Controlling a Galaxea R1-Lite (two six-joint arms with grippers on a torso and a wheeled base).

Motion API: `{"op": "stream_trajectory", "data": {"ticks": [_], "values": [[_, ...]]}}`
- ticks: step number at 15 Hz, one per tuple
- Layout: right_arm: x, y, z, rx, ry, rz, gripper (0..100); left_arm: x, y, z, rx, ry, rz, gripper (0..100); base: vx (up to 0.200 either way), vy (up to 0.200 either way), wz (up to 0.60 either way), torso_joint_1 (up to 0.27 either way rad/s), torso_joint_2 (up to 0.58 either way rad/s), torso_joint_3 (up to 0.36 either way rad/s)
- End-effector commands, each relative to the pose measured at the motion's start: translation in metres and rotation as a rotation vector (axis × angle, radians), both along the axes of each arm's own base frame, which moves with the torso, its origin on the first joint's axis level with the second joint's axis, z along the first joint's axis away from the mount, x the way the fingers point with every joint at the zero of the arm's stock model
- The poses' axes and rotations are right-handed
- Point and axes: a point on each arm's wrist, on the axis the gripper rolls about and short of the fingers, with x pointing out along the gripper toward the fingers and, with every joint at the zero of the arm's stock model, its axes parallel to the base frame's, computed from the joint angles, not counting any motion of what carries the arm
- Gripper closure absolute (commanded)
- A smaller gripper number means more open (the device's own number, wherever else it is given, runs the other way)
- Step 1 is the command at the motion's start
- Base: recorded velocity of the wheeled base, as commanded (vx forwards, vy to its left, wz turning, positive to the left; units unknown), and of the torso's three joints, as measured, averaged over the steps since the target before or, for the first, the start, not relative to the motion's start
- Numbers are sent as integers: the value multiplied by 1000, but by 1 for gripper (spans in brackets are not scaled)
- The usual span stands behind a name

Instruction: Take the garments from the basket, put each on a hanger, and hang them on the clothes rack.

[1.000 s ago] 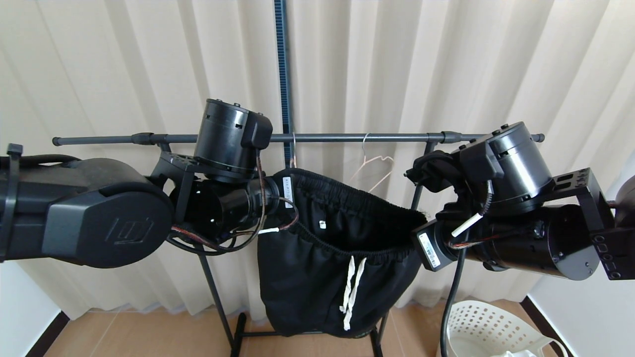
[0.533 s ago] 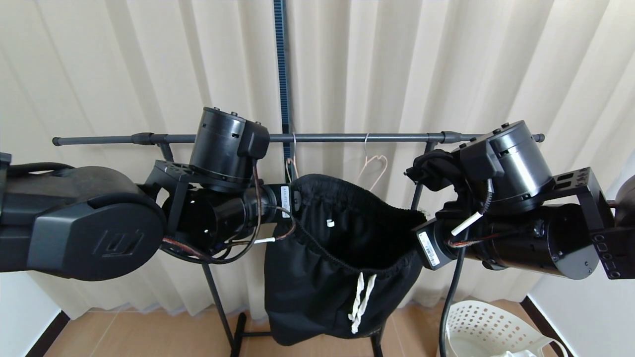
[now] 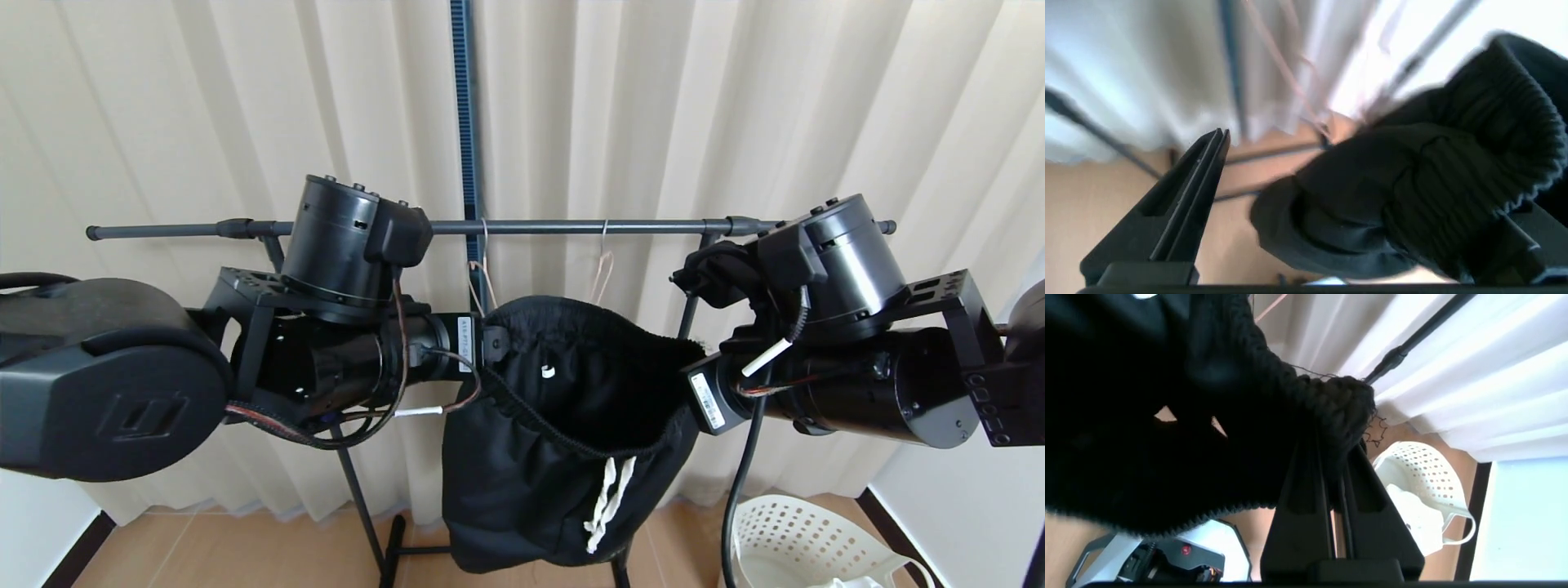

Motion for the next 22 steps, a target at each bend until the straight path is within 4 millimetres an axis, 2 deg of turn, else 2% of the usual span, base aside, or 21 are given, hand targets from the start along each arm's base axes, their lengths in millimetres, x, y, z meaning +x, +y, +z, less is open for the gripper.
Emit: {"op": "stream_trajectory", "data": {"ticks": [1, 3, 9, 12, 15, 19, 22], "values": [[12, -5, -5, -19, 11, -31, 100, -19, 18, 18, -93, 15, -116, 0, 0, 0, 0, 0, 0, 0], [17, -8, -8, -29, 9, -40, 100, -26, 29, 26, -144, 35, -186, 0, 0, 0, 0, 0, 0, 0], [34, -15, -18, -46, 25, -84, 100, -42, 42, 36, -246, 88, -339, 0, 0, 0, 0, 0, 0, 0], [42, -17, -23, -59, 38, -100, 100, -50, 47, 36, -265, 108, -384, 0, 0, 0, 0, 0, 0, 0], [41, -18, -22, -57, 35, -102, 100, -49, 47, 34, -261, 115, -380, 0, 0, 0, 0, 0, 0, 0], [40, -19, -20, -53, 29, -102, 100, -37, 45, 27, -246, 134, -346, 0, 0, 0, 0, 0, 0, 0], [37, -21, -14, -43, 15, -104, 100, 1, 29, 10, -172, 147, -216, 0, 0, 0, 0, 0, 0, 0]]}}
